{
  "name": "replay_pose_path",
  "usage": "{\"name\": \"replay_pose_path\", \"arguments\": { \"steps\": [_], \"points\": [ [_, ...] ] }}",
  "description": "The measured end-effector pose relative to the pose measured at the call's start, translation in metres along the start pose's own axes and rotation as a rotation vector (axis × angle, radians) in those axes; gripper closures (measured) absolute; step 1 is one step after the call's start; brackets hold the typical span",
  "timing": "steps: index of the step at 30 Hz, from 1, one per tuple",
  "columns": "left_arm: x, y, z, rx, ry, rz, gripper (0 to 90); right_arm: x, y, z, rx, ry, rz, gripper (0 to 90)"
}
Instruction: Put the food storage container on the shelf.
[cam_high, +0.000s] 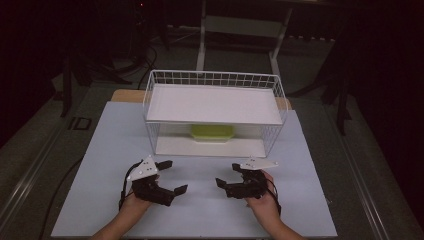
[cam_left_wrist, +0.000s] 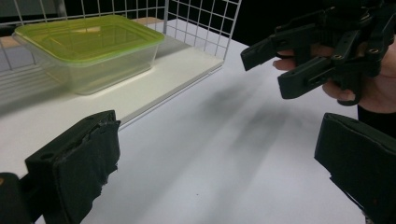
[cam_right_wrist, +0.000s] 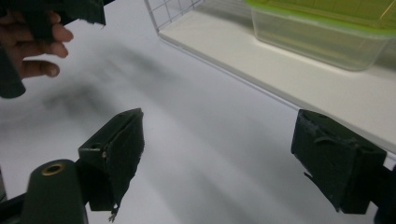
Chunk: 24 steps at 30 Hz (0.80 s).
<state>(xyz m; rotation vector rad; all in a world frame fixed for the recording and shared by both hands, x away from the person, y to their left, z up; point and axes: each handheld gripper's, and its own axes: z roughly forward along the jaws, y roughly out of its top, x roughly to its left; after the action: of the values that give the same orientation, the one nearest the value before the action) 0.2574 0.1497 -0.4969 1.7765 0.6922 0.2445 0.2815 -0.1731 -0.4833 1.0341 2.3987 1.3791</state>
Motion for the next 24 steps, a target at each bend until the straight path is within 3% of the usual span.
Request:
{"name": "replay_pose_path", "arguments": {
  "steps": [11, 19, 24],
  "points": [
    [0.001, -0.001, 0.001, 0.003, 0.001, -0.005, 0.7, 0.001, -0.013, -0.014, 0.021, 0.036, -0.061, 15.5],
    [0.001, -0.002, 0.003, 0.005, -0.002, -0.001, 0.7, -0.007, -0.025, -0.019, 0.062, 0.062, -0.074, 15.3],
    [0.001, -0.003, 0.005, 0.008, -0.011, -0.007, 0.7, -0.013, -0.033, -0.019, 0.074, 0.054, -0.112, 15.4]
  ]
}}
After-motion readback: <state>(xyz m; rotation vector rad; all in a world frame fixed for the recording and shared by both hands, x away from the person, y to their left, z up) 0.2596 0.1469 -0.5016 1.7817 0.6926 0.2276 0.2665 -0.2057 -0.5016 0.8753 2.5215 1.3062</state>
